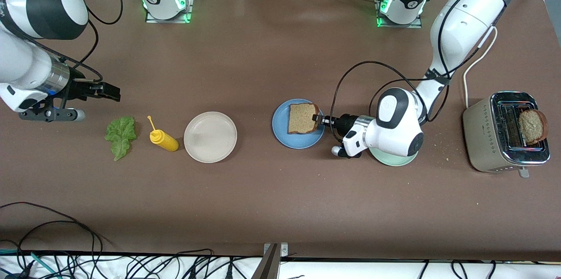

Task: Make sandwich in blue plate with both arms
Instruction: 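Lift the bread slice with the left gripper and carry it to the blue plate, then release the bread with the left gripper while the right gripper reaches the lettuce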

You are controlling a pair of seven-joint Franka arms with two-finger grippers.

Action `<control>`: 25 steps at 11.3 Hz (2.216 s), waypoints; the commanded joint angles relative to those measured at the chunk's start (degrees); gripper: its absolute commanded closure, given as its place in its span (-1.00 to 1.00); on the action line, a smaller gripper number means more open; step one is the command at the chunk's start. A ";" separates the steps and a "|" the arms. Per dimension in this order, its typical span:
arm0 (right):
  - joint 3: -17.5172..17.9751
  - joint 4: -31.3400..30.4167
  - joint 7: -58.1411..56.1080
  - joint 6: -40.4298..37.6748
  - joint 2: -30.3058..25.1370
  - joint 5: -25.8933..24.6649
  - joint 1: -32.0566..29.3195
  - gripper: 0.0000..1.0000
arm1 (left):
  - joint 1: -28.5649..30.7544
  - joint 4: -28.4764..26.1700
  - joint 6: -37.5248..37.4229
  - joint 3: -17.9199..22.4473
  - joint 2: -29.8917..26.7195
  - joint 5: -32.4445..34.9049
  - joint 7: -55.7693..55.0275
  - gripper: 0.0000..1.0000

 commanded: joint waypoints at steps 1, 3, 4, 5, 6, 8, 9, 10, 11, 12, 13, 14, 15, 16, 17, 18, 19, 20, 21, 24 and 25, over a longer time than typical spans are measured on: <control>0.00 1.37 0.24 -0.87 0.52 0.86 0.08 -1.00 | 0.09 -0.43 0.66 1.71 -0.64 2.84 1.14 -0.99; 0.00 1.37 0.42 -0.79 0.52 0.86 0.17 -1.00 | 0.79 -0.35 -0.74 3.12 -1.25 5.04 1.05 -1.00; 0.00 1.29 0.24 -0.87 0.52 0.86 0.17 -1.00 | 1.75 -0.09 -1.35 3.12 -1.69 7.83 1.05 -1.00; 0.00 1.37 0.16 -0.96 0.52 0.77 0.26 -1.00 | 2.20 0.09 -2.23 3.12 -2.56 12.04 0.79 -1.00; 0.09 1.29 0.24 -1.05 0.52 0.69 0.26 -1.00 | 3.07 0.27 -3.28 3.12 -3.53 15.91 0.53 -1.00; 0.18 1.29 0.42 -0.96 0.87 0.77 1.30 -1.00 | 5.53 0.36 -6.35 3.12 -6.42 20.58 0.52 -1.00; 0.18 1.37 1.11 -0.88 1.39 0.77 2.27 -1.00 | 7.37 0.36 -8.28 3.12 -8.79 23.91 0.52 -1.00; 0.18 1.37 1.21 -0.53 1.48 0.95 3.15 -1.00 | 9.48 0.44 -10.04 3.03 -10.99 27.25 0.70 -1.00; 0.18 1.37 1.21 -0.52 1.83 0.95 3.25 -1.00 | 10.89 0.44 -11.71 3.12 -12.84 29.55 0.52 -1.00; 0.18 1.29 0.77 -0.44 2.10 0.69 3.16 -1.00 | 12.38 0.44 -12.34 3.29 -14.51 32.96 0.52 -1.00; 0.00 1.37 0.16 -0.35 2.80 0.16 2.99 -1.00 | 14.14 0.53 -12.35 3.29 -16.27 36.48 0.61 -1.00; 0.00 1.37 -0.28 -0.35 3.24 0.07 2.55 -1.00 | 15.81 0.53 -12.35 3.29 -18.37 39.65 0.70 -1.00; -0.26 1.37 -2.29 0.00 4.37 -0.45 2.46 -1.00 | 16.61 0.53 -12.35 3.21 -21.26 42.90 0.79 -1.00; -0.35 1.29 -4.22 0.79 4.73 -1.07 2.11 -1.00 | 16.88 0.45 -12.35 3.29 -24.25 44.06 0.79 -1.00; -0.35 1.37 -4.59 0.97 5.34 -2.12 1.93 -1.00 | 16.97 0.53 -12.35 3.38 -26.54 44.07 0.87 -1.00; -0.35 1.29 -6.25 1.93 6.05 -5.00 0.54 -1.00 | 17.84 0.62 -12.35 3.29 -28.74 44.07 1.05 -1.00; -0.35 1.29 -8.87 3.50 7.71 -5.64 -1.57 -1.00 | 18.20 0.97 -12.35 3.21 -31.11 44.07 1.05 -1.00; -0.35 1.11 -11.07 5.17 9.03 -5.73 -3.15 -1.00 | 18.20 1.93 -12.95 3.03 -32.79 43.99 0.88 -1.00; -0.35 0.94 -12.05 6.41 10.17 -5.82 -4.30 -1.00 | 18.03 3.16 -16.88 2.33 -33.33 43.64 0.87 -1.00; -0.35 0.93 -13.64 12.11 15.97 -7.74 -6.32 -1.00 | 17.24 9.92 -25.79 1.53 -34.90 41.80 1.05 -1.00; -0.35 1.11 -14.78 13.96 17.64 -8.62 -6.77 -1.00 | 15.23 9.94 -26.32 2.84 -36.66 41.09 0.96 -1.00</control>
